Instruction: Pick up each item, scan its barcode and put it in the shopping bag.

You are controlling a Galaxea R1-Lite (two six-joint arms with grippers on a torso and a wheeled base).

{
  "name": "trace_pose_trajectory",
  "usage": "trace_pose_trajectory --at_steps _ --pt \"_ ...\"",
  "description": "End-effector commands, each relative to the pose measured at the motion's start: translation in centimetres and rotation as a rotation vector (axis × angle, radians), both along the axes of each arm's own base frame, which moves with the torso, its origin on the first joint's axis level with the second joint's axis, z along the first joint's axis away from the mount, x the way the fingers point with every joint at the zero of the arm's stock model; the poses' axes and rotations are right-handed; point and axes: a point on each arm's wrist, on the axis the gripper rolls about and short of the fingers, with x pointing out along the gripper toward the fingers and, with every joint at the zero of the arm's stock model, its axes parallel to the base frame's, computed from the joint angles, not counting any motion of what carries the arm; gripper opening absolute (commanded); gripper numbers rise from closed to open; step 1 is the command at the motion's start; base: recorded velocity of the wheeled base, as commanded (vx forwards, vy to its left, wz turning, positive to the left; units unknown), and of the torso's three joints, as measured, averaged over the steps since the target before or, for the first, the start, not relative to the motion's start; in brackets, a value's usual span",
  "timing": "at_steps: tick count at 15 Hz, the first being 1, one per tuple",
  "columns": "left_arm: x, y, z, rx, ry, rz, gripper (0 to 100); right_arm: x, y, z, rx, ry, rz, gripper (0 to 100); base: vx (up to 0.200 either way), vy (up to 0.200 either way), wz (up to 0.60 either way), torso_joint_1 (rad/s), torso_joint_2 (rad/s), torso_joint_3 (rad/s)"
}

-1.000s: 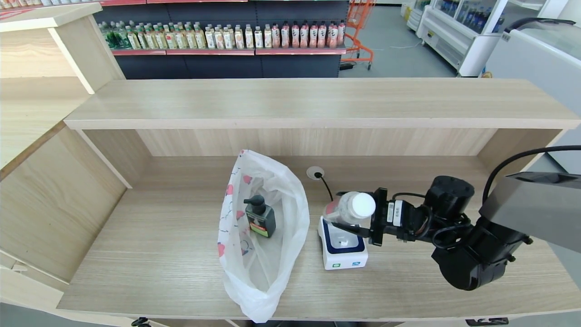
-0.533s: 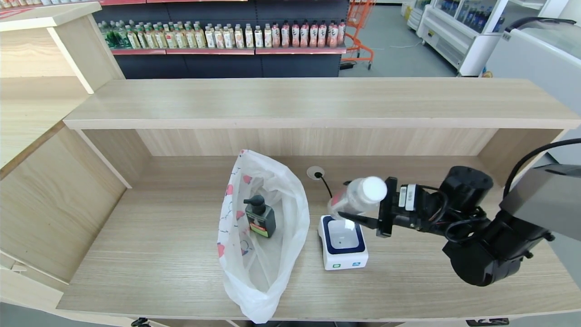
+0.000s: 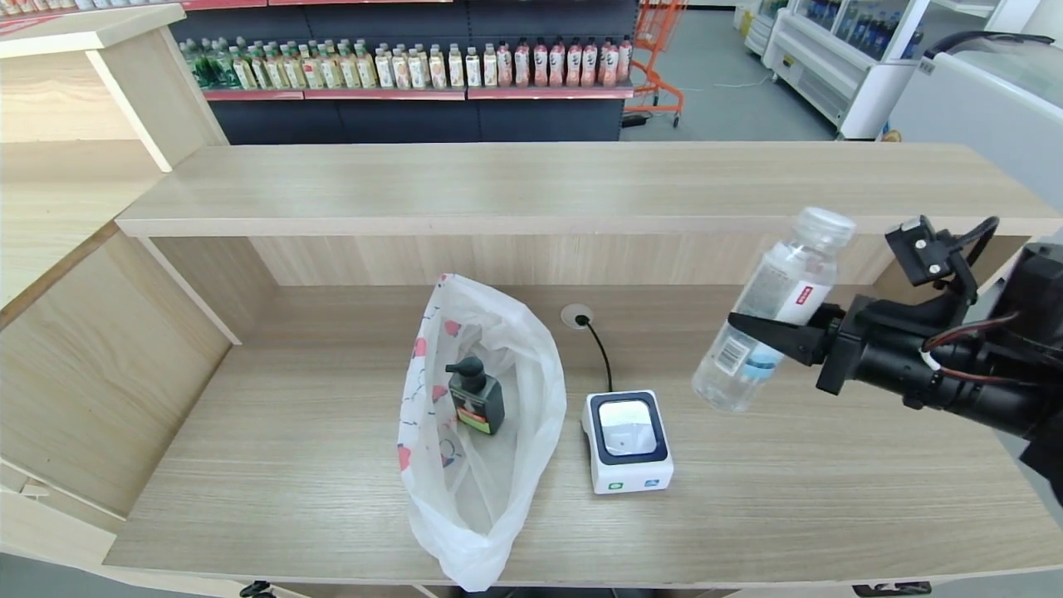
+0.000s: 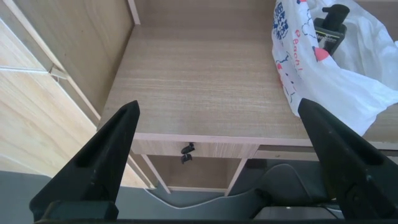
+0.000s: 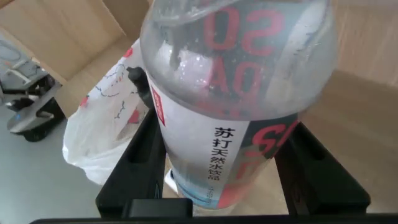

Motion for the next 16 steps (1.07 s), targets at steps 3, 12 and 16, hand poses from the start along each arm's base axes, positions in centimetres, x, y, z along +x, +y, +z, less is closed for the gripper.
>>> trace_pose_trajectory --at_steps 3,12,16 --pt "0.0 0.0 0.0 0.0 0.0 0.0 100 -3.1 -0.8 2.5 0.076 0.029 -0.078 0 0.0 0.0 0.0 0.0 0.0 0.0" --pt "0.0 0.0 0.0 -0.006 0.0 0.0 100 -5.0 -0.9 3.1 0.087 0.091 -0.062 0 0.0 0.0 0.0 0.0 0.0 0.0" --pt "0.0 0.0 0.0 -0.003 0.0 0.0 100 -6.1 -0.3 3.2 0.089 0.135 -0.025 0 0.0 0.15 0.0 -0.002 0.0 0.007"
